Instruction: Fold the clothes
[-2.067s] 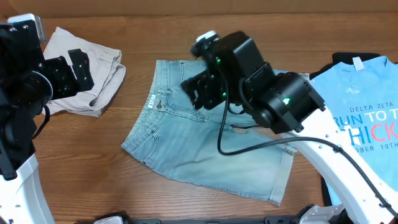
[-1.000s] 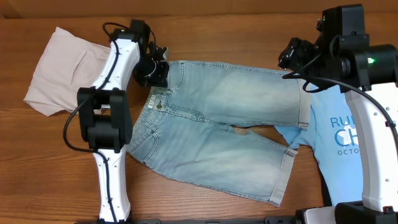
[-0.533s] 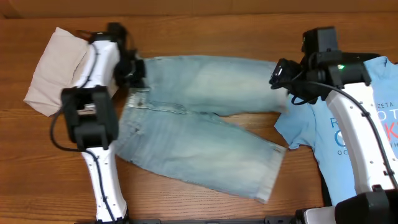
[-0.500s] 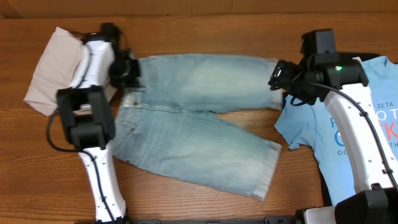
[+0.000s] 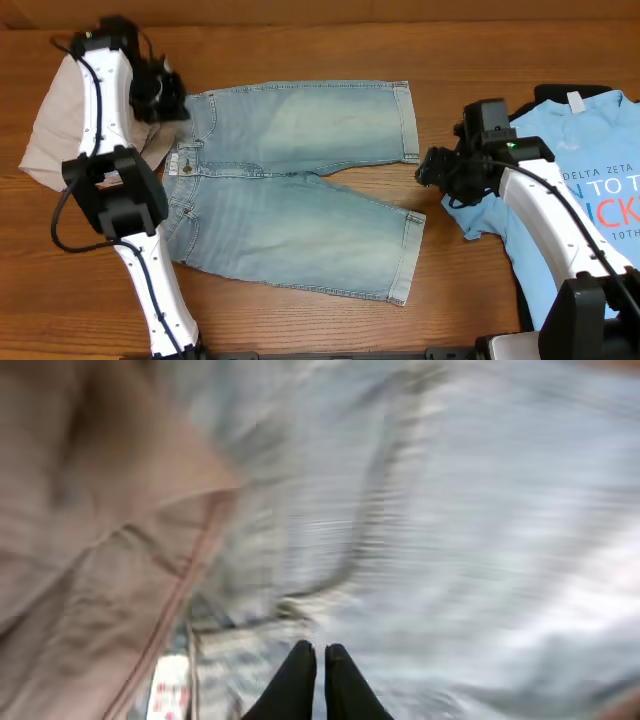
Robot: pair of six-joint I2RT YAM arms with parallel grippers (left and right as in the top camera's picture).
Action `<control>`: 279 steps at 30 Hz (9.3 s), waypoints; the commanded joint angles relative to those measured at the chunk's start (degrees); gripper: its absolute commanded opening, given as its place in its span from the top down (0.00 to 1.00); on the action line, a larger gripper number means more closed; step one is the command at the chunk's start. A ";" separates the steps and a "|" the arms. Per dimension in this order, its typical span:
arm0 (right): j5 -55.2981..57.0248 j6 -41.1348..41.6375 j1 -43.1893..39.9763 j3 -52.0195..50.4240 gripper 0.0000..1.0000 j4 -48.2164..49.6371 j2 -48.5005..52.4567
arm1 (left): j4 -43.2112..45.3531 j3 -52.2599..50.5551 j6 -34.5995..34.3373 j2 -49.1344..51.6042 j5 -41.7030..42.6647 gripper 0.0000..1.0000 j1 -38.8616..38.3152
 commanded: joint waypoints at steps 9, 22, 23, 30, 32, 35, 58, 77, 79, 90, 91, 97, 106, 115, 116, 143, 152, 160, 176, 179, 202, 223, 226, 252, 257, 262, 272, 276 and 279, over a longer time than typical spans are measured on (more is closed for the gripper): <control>-2.80 -1.05 1.46 -13.09 0.39 6.36 -0.48 | -12.24 34.64 -0.83 -9.88 2.34 0.72 -0.90; -2.10 -0.94 1.46 -17.22 0.36 16.37 -0.46 | -12.24 26.12 -0.85 -35.80 -13.79 0.43 -1.46; -2.01 -0.94 1.46 -17.77 0.36 16.22 -0.46 | -12.24 23.63 -0.87 -37.77 -15.06 0.41 -1.44; -2.43 -0.94 1.46 -21.05 0.55 18.12 -0.46 | -12.22 1.49 -3.30 -50.45 -22.36 0.27 -1.09; -2.38 -1.16 1.46 -21.07 0.69 19.76 -0.46 | -12.22 -3.58 -3.93 -52.11 -22.29 0.26 -1.07; -2.12 -1.09 0.98 -21.07 0.88 25.05 -0.46 | -12.24 -10.54 -4.57 -53.33 -22.45 0.26 -1.05; -12.68 -0.90 -2.89 -15.56 0.43 3.39 -2.43 | -3.10 -55.60 -10.32 -53.48 -19.41 0.18 10.54; -12.66 5.14 3.30 -25.75 0.71 5.29 -2.32 | 13.81 -78.82 -12.41 -52.98 -19.06 0.03 11.61; -12.63 5.11 3.23 -25.68 0.76 5.64 -2.32 | 14.75 -79.34 -12.46 -52.98 -19.06 0.03 11.78; -9.22 1.49 3.21 -18.21 0.87 -4.04 -2.34 | 21.73 -85.35 -13.38 -52.98 -19.32 0.10 12.13; -8.68 1.51 3.21 -18.01 0.85 -4.33 -2.34 | 22.21 -86.12 -13.68 -52.98 -19.52 0.11 12.13; -8.63 1.97 3.21 -18.01 0.71 -6.12 -2.34 | 29.53 -91.41 -16.96 -52.98 -24.85 0.21 12.70; -9.33 1.90 3.23 -21.07 0.63 -6.71 -2.32 | 39.41 -96.32 -17.18 -52.98 -24.83 0.40 13.66; -18.01 -4.15 3.23 -26.36 0.57 0.48 -2.32 | 42.38 -99.89 -17.14 -52.98 -24.15 0.49 13.66; -18.03 -4.13 3.23 -26.95 0.56 0.57 -2.32 | 42.38 -99.89 -17.14 -52.98 -23.96 0.49 13.66; -19.58 -2.19 3.21 -20.52 0.96 -6.86 -2.34 | 37.18 -92.21 -14.78 -52.96 -21.40 0.34 13.66; -16.68 -2.21 3.21 -17.07 0.96 -9.66 -2.34 | 44.33 -99.49 -14.78 -52.96 -21.73 0.46 13.66; -13.53 -2.89 3.21 -15.52 0.96 -11.32 -2.80 | 40.02 -97.00 -14.78 -52.98 -21.81 0.96 13.66; -1.79 -2.36 3.21 14.45 0.96 -33.97 -10.32 | -0.83 -59.12 -15.78 -53.18 -27.43 0.96 13.66; 1.99 -1.01 3.17 16.39 0.96 -30.82 -10.29 | -2.08 -56.46 -16.28 -53.18 -26.64 0.96 13.35; 13.31 1.95 3.17 20.68 0.96 -24.68 -8.00 | -1.90 -60.35 -17.20 -59.39 -27.17 0.96 10.86; 14.36 2.01 3.17 20.65 0.96 -2.51 5.38 | 30.49 -71.95 -17.77 -57.16 -21.42 0.92 10.29; 14.36 2.03 3.17 20.65 0.96 -2.29 7.52 | 30.99 -71.97 -17.44 -55.04 -21.57 0.92 9.53; 12.63 -4.17 2.54 18.45 0.31 -3.65 11.85 | 24.20 -60.15 -3.96 -45.24 -12.20 0.05 8.59; 6.43 -10.29 2.54 11.41 0.32 2.84 12.20 | 23.93 -60.11 -3.65 -45.00 -10.71 0.05 7.85; -7.56 -16.61 2.54 5.09 0.39 12.98 12.41 | 22.53 -60.11 0.35 -45.00 -4.68 0.10 6.27; -12.87 -15.93 2.54 3.41 0.47 21.40 15.93 | 20.68 -60.11 2.45 -45.00 -3.76 0.10 0.90; -14.19 -15.96 2.54 3.41 0.53 21.86 18.78 | 20.68 -60.11 2.43 -45.00 -3.78 0.09 -0.09; -16.90 -15.96 2.54 3.39 0.54 22.25 20.39 | 20.65 -60.11 2.43 -45.00 -3.76 0.09 -0.11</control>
